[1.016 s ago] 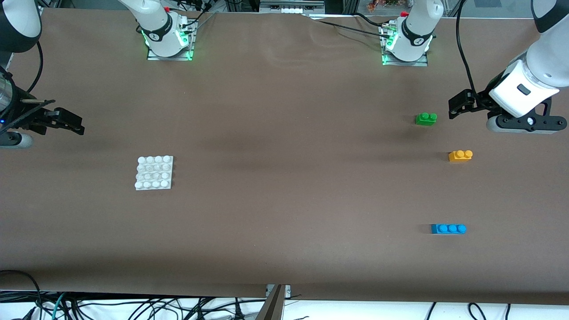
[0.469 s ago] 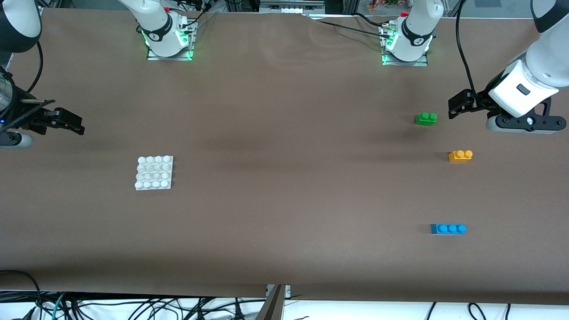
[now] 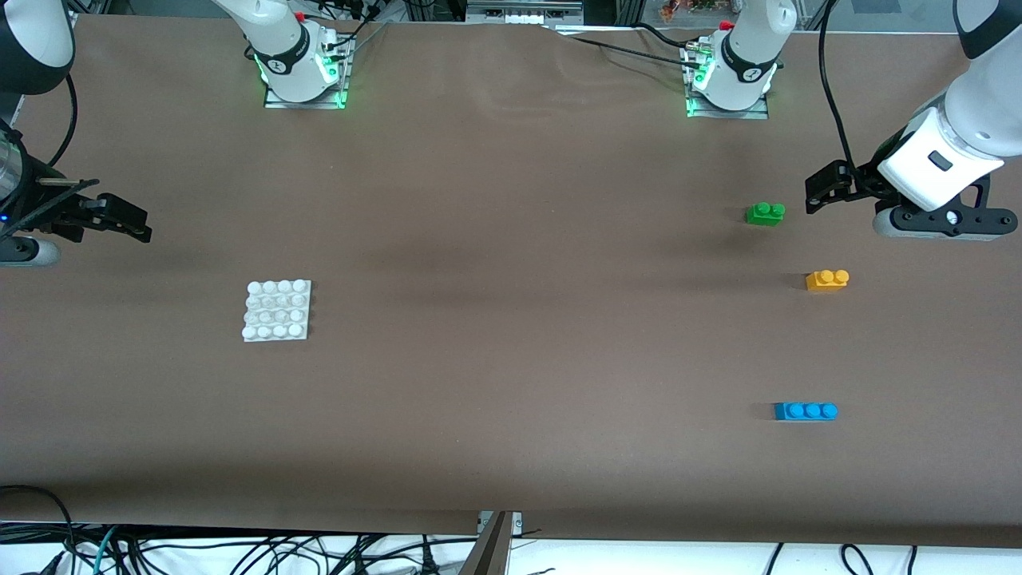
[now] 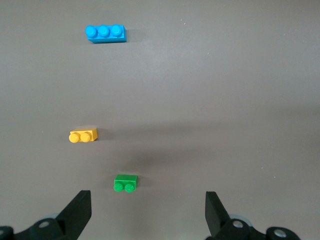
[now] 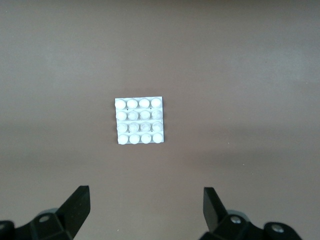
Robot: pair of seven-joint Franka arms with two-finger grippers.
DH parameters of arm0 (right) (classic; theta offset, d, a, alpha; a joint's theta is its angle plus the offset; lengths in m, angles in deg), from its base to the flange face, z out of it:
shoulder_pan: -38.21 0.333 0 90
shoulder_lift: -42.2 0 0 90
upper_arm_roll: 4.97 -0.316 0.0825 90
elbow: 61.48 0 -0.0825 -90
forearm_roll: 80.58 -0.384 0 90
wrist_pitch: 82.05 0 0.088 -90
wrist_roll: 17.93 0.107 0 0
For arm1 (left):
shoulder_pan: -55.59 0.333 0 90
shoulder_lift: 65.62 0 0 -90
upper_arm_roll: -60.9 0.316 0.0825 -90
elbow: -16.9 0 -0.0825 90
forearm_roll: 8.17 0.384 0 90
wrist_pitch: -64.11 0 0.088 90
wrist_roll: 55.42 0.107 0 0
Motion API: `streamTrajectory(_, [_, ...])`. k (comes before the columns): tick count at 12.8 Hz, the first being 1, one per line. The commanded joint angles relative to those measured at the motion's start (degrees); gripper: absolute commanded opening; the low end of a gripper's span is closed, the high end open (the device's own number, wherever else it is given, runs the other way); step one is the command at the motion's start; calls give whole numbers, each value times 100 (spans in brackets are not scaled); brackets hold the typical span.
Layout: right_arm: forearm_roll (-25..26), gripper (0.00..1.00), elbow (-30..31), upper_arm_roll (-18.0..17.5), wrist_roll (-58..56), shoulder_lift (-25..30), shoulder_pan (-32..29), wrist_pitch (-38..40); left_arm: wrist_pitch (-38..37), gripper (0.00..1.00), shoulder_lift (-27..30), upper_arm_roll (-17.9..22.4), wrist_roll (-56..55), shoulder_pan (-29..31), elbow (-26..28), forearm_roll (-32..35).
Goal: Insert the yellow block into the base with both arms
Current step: 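Reach the right gripper down to the white base plate's edge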
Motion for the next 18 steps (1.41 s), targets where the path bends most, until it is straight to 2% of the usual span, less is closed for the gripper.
streamTrajectory(1, [-74, 100, 24, 26, 2, 27, -14, 32, -70, 100, 26, 10, 8, 13, -30, -25])
streamTrajectory(4, [-57, 100, 7, 26, -7, -122, -15, -55, -148, 100, 34, 10, 8, 13, -21, -25])
streamTrajectory(9, [-179, 100, -20, -1, -7, -955, -15, -625, -157, 100, 34, 36, 8, 22, -21, -25])
streamTrajectory(14, [-865, 100, 85, -1, 2, -1976, -67, -1627, -123, 100, 17, 54, 26, 31, -30, -25])
streamTrajectory(16, [-891, 100, 592, -1, 2, -2082, -111, -2345, -87, 100, -10, 71, 70, 39, -30, -16])
streamTrajectory(18, [-892, 100, 1391, 8, -7, -2004, -129, -3251, -87, 100, -9, 71, 70, 39, -39, -16])
